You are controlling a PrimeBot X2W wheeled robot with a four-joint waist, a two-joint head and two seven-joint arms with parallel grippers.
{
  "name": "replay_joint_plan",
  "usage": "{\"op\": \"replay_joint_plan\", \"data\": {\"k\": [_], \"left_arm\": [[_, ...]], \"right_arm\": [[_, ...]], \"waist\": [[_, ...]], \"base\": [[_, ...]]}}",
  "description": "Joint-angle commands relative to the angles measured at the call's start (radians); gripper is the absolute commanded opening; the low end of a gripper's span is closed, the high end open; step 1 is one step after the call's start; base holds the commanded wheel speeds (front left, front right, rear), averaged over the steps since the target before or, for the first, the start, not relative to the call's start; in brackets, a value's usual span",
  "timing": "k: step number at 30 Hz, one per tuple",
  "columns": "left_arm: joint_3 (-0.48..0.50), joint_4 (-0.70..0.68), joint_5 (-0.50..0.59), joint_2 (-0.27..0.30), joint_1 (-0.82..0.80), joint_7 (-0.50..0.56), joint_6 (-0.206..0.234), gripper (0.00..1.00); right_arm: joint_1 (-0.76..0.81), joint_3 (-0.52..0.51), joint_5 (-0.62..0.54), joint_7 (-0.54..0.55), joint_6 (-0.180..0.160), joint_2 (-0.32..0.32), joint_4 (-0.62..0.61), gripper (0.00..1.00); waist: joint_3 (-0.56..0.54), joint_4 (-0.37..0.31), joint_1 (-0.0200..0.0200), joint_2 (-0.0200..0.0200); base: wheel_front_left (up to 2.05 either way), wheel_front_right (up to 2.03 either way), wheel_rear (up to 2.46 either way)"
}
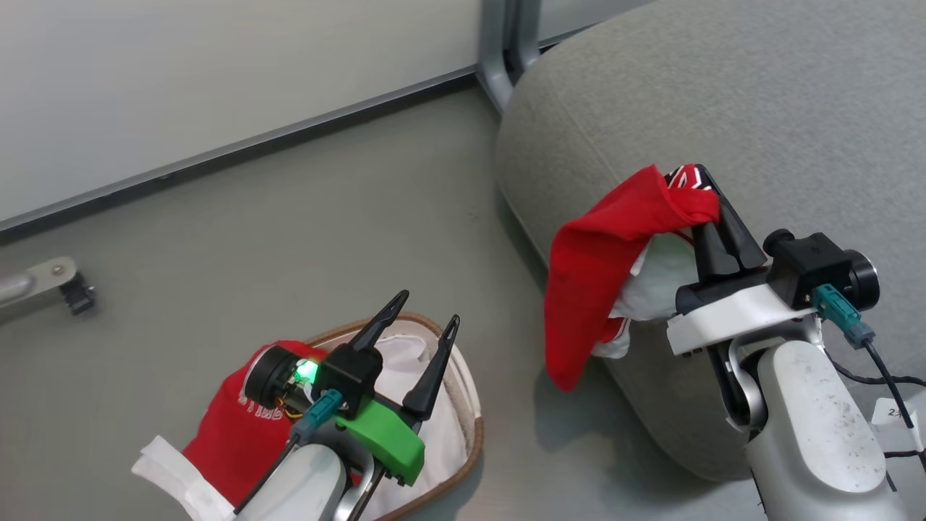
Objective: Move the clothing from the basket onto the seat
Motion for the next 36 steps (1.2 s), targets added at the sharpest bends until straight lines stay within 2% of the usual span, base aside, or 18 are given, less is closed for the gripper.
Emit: {"op": "replay_joint_plan", "data": {"k": [1,7,12,18,24,28,36], "left_arm": [[-0.001,0.008,0.005,0.008,-0.02,0.001,-0.005,1.0],[-0.022,0.023,0.015,0.009,-0.029,0.001,-0.011,1.0],[-0.032,0.028,0.021,0.003,-0.034,0.001,-0.015,1.0],[-0.055,0.021,0.029,-0.004,-0.042,0.001,-0.019,1.0],[-0.069,-0.003,0.041,-0.006,-0.059,0.001,-0.017,1.0],[-0.084,-0.019,0.051,-0.002,-0.073,0.006,-0.015,1.0],[-0.102,-0.064,0.068,-0.009,-0.136,0.026,-0.012,1.0]], "right_arm": [[-0.005,-0.002,0.008,-0.005,-0.001,-0.002,-0.004,0.0],[0.014,-0.017,0.017,-0.005,-0.001,-0.002,-0.002,0.0],[0.024,-0.025,0.014,-0.005,-0.001,-0.002,0.003,0.0],[-0.009,-0.035,-0.007,-0.005,-0.001,-0.002,0.022,0.0],[-0.144,-0.05,-0.075,-0.005,-0.001,-0.018,0.06,0.0],[-0.302,-0.08,-0.099,-0.005,-0.001,-0.068,0.095,0.0],[-0.651,-0.11,-0.139,0.037,-0.001,-0.284,0.192,0.0]], "waist": [[0.066,-0.141,0.0,-0.0001],[0.078,-0.205,0.0,-0.0001],[0.081,-0.211,0.0,-0.0001],[0.097,-0.17,0.0,-0.0001],[0.132,-0.098,0.0,-0.0001],[0.17,-0.038,0.0,-0.0001],[0.286,0.099,0.0,-0.0001]], "base": [[0.0,0.0,0.0],[0.0,0.0,0.0],[0.0,0.0,0.0],[0.0,0.0,0.0],[0.0,0.0,0.0],[0.0,0.0,0.0],[0.0,0.0,0.0]]}}
